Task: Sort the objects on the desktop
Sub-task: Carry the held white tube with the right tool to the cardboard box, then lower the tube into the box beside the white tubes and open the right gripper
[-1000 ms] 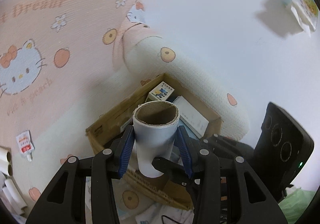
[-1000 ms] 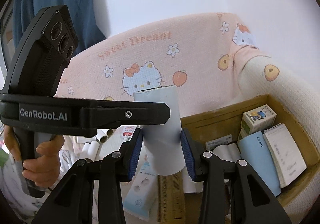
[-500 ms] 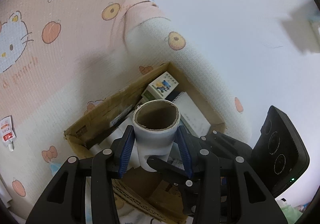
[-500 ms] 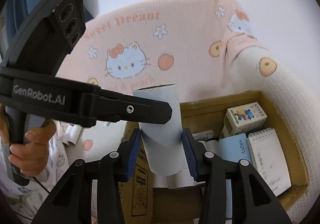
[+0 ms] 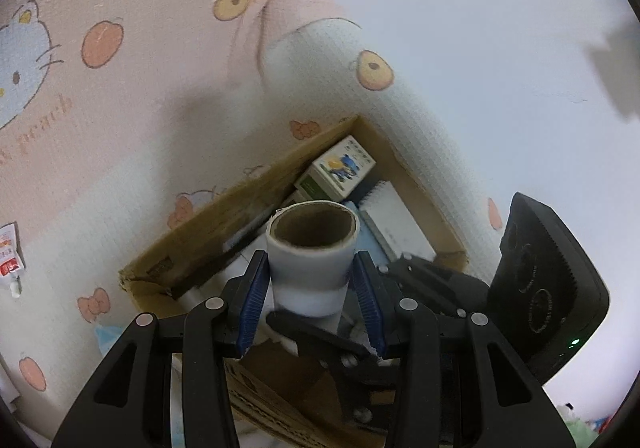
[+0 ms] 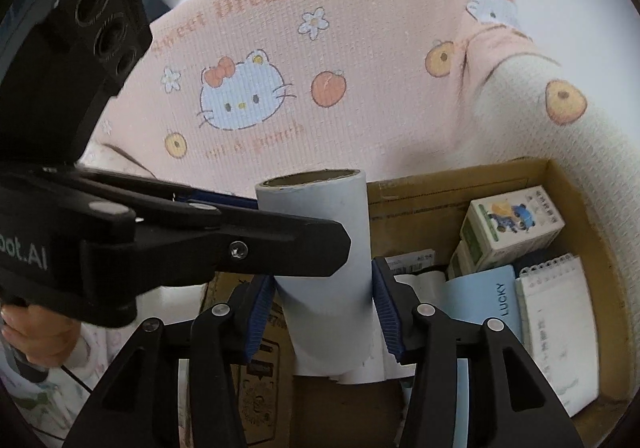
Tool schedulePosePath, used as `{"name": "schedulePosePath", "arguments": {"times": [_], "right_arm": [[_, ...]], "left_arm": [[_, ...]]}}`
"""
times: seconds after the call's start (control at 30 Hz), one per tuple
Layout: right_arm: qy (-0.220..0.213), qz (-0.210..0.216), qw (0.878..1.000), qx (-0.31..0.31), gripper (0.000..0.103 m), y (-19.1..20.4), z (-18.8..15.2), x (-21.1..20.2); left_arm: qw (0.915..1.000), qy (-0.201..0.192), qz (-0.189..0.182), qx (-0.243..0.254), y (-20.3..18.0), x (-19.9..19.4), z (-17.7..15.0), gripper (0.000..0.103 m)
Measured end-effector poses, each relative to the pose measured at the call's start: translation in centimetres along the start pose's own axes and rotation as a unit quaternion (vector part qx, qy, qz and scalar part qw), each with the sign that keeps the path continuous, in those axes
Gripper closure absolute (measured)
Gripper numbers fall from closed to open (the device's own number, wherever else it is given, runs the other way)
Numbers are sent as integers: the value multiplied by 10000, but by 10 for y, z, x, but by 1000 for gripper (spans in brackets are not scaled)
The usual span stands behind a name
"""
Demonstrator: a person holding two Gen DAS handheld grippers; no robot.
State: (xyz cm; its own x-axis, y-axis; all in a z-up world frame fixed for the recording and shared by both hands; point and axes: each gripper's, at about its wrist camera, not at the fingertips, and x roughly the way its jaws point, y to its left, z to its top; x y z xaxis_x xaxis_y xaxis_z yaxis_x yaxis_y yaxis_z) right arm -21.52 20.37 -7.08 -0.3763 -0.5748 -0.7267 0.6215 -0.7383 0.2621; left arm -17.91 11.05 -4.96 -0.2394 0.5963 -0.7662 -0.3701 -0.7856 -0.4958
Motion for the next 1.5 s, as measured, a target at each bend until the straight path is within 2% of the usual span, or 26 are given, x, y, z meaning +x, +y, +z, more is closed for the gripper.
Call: {"name": "schedulePosePath", "arguments": {"times": [0.07,0.17,0.4,0.67,0.8,0.87,0.9,0.93,1.07,1.13,1.27,1.4,1.5], "right_arm": [[74,149,9998,79,58,-1,0,3],[227,98,9996,114,60,0,0,10],[757,426,9945,592,60,-11,-2,41],[1169,806,9829,1169,60,-26,-7,59],[1456,795,9778,1277,60,-27,-11,71],[1611,759,9753,1311,60,-26,-13,76],[1670,772,9739,1332,60,-26,-14,78],[1727,768,9726,1353,60,-26,-13,81],[1949,704,9688,1360,60,-24,-15,92],[2058,731,9662,1371,60,-24,-16,97],[2338,639,9604,1372,60,-22,-20,109],[2584,787,9540,1300,60,-17,-22,118],[2770,670,9486,1375,60,-18,-24,126]], "left_arm": [[10000,29,26,-90,4,3,2,56],[9997,153,100,-189,7,10,3,56],[9951,588,797,65,5,29,2,56],[9942,833,619,-297,23,34,10,56],[9934,881,643,-343,27,36,11,56],[9932,882,694,-317,29,38,11,64],[9926,922,731,-288,29,39,10,75],[9918,965,797,-263,30,41,10,81],[9911,1066,756,-257,35,46,5,85],[9905,1144,698,-321,40,48,4,90],[9906,1094,749,-347,42,48,1,92],[9910,1122,701,-226,41,48,-1,92],[9905,1170,717,-120,39,50,-2,92]]}}
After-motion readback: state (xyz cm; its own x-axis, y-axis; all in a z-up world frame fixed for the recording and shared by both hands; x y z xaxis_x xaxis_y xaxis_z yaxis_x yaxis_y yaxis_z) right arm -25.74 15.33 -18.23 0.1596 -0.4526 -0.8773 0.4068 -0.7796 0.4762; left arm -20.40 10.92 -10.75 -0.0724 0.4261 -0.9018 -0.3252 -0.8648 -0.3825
